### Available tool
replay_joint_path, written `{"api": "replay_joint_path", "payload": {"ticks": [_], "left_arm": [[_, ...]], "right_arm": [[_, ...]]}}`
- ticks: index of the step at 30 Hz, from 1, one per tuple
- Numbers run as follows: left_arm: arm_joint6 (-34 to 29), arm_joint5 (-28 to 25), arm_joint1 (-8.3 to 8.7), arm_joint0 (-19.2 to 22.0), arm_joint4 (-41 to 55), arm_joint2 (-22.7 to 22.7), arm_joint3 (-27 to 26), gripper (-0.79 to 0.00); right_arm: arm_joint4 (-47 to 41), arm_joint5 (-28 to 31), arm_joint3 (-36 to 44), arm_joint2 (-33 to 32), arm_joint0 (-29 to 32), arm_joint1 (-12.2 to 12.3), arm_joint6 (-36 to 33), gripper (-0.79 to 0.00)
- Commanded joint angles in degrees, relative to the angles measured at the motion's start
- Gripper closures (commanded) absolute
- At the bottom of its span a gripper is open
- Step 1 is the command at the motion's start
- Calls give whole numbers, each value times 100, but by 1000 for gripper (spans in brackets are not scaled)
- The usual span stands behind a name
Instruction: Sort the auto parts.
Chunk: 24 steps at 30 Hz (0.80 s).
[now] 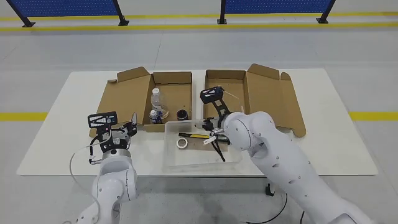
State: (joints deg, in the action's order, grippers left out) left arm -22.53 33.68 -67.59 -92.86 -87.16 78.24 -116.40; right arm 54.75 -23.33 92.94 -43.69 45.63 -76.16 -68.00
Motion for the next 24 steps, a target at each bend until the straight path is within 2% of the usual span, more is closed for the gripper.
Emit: {"api": "replay_joint_path", "payload": {"ticks": [1, 9, 18, 19, 20, 21, 23, 24], "left_arm": [[0, 0, 0, 0, 0, 0, 0, -785], [0, 0, 0, 0, 0, 0, 0, -785], [0, 0, 0, 0, 0, 0, 0, -785], [0, 0, 0, 0, 0, 0, 0, -785], [0, 0, 0, 0, 0, 0, 0, -785], [0, 0, 0, 0, 0, 0, 0, -785], [0, 0, 0, 0, 0, 0, 0, -785], [0, 0, 0, 0, 0, 0, 0, -785]], "right_arm": [[24, -93, -403, 351, -287, -139, -14, -785], [-36, -308, -1728, 1302, -900, -702, 244, -785], [-209, -342, -2724, 1768, -1089, -1208, 560, -785], [-232, -321, -2818, 1801, -1094, -1256, 590, -748], [-257, -304, -2908, 1825, -1102, -1302, 623, -631], [-274, -291, -2994, 1846, -1110, -1347, 659, -600], [-324, -238, -3139, 1881, -1122, -1430, 695, -600], [-348, -219, -3208, 1893, -1122, -1469, 721, -536]]}}
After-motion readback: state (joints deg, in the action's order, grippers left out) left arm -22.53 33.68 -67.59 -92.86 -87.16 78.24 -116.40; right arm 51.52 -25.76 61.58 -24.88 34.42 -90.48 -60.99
